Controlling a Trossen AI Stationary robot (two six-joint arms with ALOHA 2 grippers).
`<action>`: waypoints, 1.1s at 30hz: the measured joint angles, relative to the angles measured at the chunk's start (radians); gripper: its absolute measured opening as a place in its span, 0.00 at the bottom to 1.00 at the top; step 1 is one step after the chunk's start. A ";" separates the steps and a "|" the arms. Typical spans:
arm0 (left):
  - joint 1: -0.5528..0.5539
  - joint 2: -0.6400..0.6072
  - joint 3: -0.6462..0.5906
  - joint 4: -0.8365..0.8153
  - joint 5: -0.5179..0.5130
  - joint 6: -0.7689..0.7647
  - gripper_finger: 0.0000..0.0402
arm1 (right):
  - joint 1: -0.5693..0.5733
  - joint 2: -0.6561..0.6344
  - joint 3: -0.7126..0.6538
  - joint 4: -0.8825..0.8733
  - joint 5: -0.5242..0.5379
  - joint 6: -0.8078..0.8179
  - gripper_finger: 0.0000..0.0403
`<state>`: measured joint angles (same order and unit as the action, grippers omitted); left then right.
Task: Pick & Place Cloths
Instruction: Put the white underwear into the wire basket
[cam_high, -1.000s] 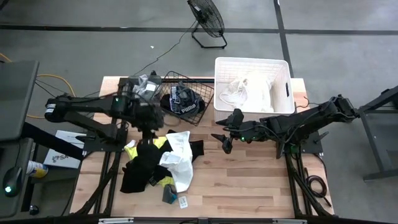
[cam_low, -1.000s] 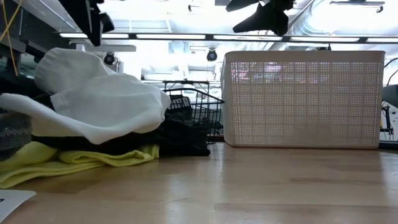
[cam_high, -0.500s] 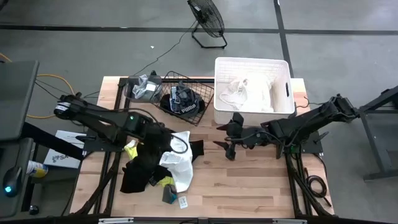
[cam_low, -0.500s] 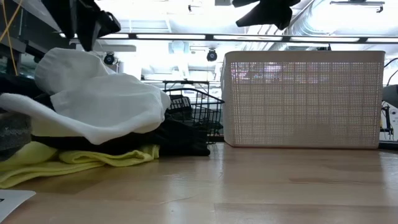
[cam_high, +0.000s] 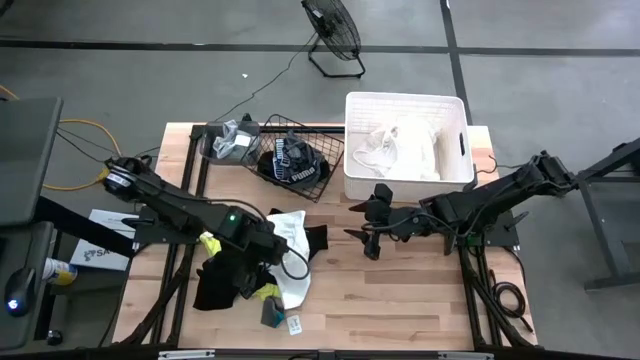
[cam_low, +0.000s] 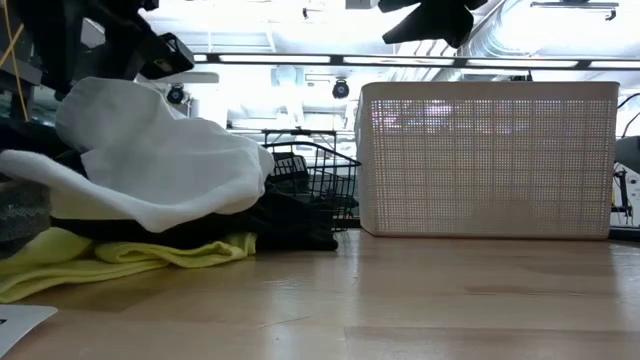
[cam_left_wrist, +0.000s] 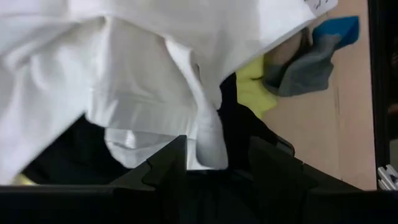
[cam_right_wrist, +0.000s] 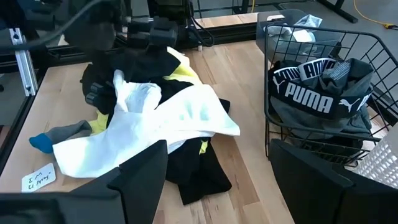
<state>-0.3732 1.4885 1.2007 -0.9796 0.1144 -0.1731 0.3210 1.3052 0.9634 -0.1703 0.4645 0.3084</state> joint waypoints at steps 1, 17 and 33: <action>-0.003 0.007 0.000 0.001 -0.001 -0.006 0.42 | 0.000 0.000 0.000 0.000 0.000 0.000 0.68; -0.002 0.081 0.000 0.001 -0.059 -0.016 0.07 | 0.000 0.000 0.000 0.000 0.000 0.001 0.68; -0.002 0.075 0.300 -0.233 -0.259 0.040 0.01 | 0.000 0.000 0.000 0.001 0.000 0.009 0.68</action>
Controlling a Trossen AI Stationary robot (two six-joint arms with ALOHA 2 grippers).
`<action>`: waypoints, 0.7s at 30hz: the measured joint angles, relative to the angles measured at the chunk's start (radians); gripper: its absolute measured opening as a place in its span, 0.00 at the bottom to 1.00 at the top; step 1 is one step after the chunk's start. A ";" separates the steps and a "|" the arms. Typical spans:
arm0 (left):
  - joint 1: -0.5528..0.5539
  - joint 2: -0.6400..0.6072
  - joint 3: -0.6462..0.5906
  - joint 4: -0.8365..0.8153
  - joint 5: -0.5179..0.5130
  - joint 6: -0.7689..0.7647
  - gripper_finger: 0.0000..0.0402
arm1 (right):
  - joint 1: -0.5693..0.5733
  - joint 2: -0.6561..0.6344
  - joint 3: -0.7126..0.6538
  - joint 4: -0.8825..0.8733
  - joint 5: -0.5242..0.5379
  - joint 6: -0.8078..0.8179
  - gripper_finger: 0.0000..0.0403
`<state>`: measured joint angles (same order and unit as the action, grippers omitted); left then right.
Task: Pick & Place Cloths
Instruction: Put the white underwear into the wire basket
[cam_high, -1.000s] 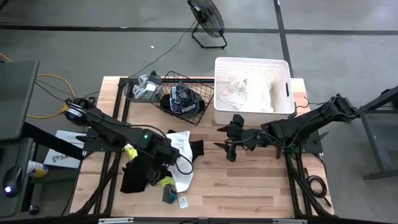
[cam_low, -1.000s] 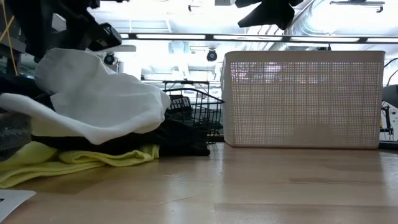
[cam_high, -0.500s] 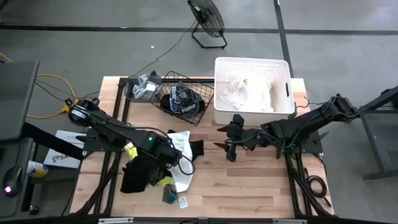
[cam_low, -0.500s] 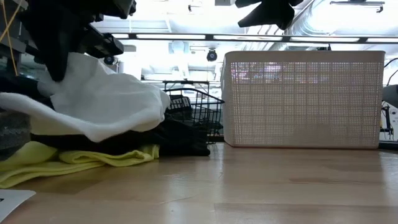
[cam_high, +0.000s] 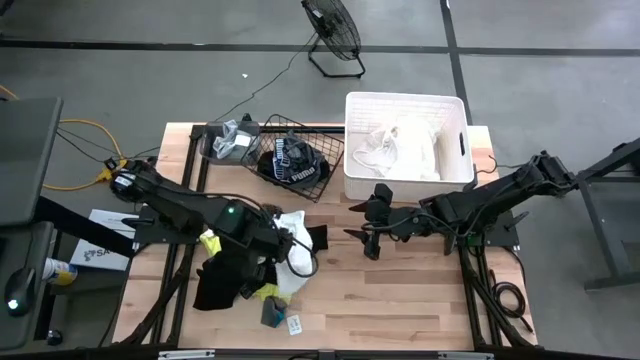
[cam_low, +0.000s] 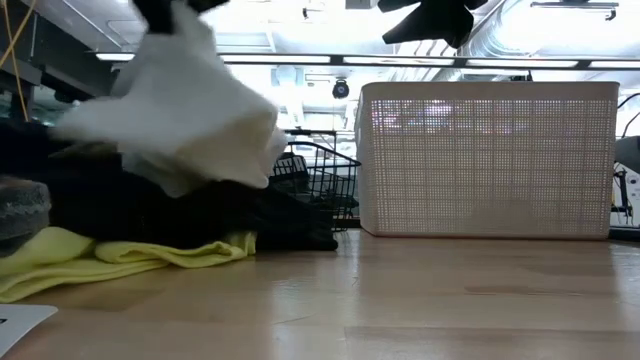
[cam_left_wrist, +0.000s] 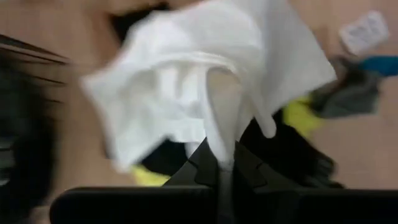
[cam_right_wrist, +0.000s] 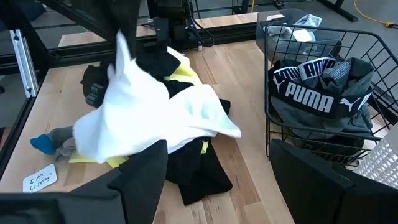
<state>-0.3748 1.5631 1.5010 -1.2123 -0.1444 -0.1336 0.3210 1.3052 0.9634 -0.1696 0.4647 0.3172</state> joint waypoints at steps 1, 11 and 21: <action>0.000 0.000 0.027 -0.019 -0.039 0.005 0.01 | 0.000 0.000 0.000 0.000 0.000 0.000 0.68; 0.002 -0.001 0.269 -0.126 -0.598 0.007 0.00 | 0.000 0.000 0.000 0.000 0.000 0.000 0.68; 0.050 -0.001 0.355 -0.119 -1.015 0.125 0.00 | 0.000 0.000 0.000 0.000 0.000 0.000 0.68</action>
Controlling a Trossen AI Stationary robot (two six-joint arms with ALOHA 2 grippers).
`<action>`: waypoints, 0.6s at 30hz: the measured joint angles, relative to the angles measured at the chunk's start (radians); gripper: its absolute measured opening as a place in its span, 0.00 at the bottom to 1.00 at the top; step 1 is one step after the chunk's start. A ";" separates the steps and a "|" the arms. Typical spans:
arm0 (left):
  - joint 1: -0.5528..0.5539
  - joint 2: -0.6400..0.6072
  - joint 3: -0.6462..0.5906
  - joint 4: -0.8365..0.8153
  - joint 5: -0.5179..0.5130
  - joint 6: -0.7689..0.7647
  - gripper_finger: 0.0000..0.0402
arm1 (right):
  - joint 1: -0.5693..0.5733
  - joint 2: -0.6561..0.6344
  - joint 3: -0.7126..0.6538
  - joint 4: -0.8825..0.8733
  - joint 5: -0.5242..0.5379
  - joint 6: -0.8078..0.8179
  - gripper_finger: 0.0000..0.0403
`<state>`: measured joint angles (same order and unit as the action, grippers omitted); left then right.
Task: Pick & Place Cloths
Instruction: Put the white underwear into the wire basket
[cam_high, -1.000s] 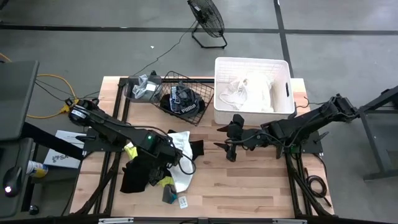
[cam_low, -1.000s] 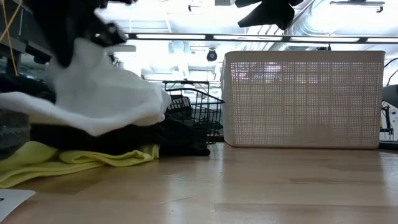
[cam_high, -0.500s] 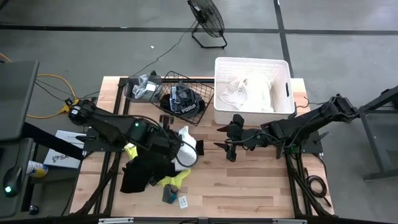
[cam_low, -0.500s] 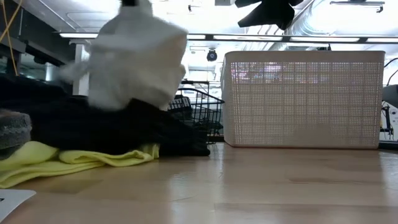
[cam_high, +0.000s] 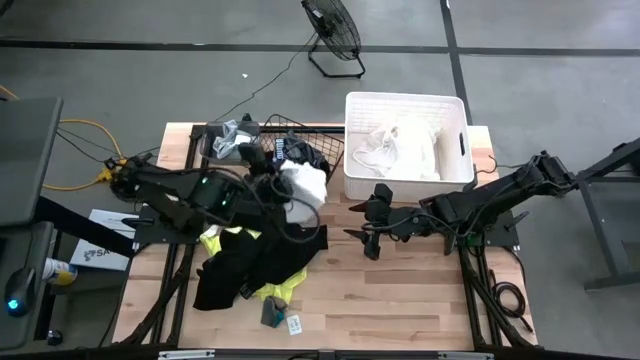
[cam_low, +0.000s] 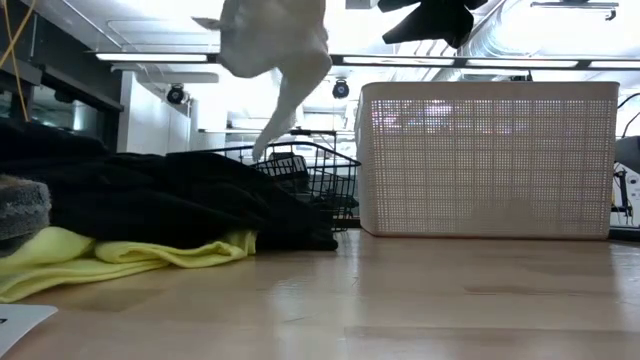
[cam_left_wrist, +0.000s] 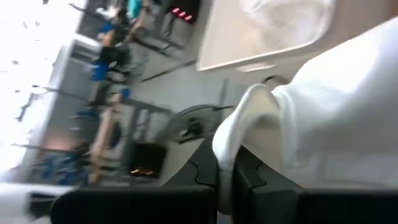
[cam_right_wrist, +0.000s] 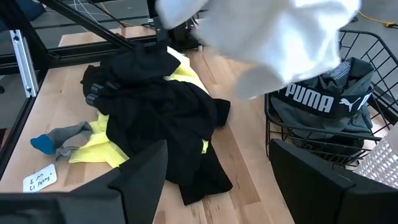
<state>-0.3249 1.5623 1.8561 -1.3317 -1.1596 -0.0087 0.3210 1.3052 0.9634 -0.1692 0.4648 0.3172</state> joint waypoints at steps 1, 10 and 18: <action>0.020 0.000 0.000 0.000 -0.015 0.006 0.00 | 0.000 0.000 0.000 0.000 0.000 0.000 0.68; 0.276 0.000 0.000 0.072 -0.008 -0.074 0.00 | 0.000 0.000 0.000 0.000 0.005 0.000 0.68; 0.499 0.013 0.000 0.118 0.156 -0.084 0.00 | 0.000 0.000 0.000 0.000 0.005 0.000 0.68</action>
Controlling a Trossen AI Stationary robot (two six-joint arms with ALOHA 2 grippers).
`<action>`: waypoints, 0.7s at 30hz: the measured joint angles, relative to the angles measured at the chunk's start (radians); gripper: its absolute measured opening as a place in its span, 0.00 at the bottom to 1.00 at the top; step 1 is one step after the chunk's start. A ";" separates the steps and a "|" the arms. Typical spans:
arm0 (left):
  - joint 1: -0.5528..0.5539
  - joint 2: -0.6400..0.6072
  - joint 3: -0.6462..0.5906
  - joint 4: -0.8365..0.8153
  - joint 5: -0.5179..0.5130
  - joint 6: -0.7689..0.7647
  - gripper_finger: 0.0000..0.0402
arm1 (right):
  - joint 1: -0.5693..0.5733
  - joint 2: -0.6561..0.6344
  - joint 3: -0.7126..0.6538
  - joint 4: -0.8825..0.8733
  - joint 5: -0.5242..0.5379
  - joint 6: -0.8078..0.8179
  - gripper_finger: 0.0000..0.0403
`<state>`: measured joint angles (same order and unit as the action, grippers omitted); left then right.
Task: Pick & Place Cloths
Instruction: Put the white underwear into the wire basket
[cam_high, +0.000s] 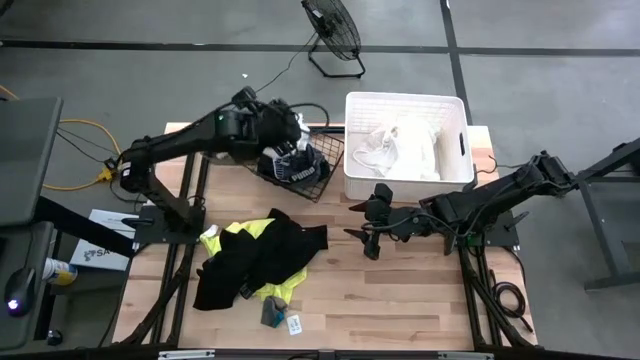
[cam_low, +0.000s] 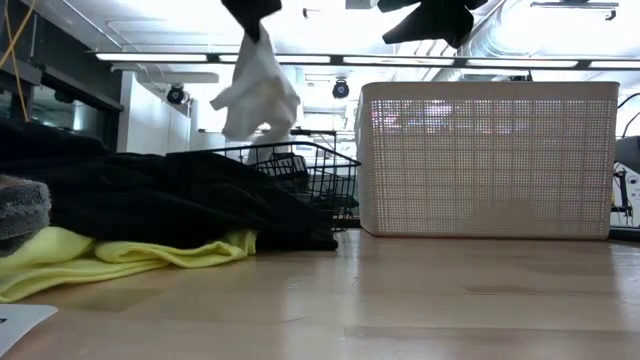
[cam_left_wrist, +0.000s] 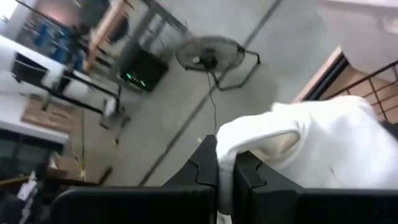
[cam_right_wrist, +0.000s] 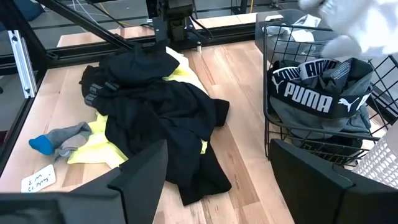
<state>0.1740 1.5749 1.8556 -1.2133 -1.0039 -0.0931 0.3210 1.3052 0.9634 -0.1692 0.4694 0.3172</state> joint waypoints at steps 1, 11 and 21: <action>0.022 0.003 -0.004 0.000 0.026 0.001 0.00 | 0.000 0.000 0.000 0.000 0.000 0.000 0.68; 0.193 0.001 -0.151 0.044 0.452 -0.094 0.00 | 0.000 0.000 0.000 -0.001 0.000 0.005 0.68; 0.265 0.002 -0.344 0.227 0.644 -0.251 0.00 | 0.000 0.000 0.000 -0.001 0.000 0.038 0.68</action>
<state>0.4385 1.5764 1.5119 -0.9860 -0.3596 -0.3438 0.3210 1.3052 0.9634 -0.1700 0.4697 0.3549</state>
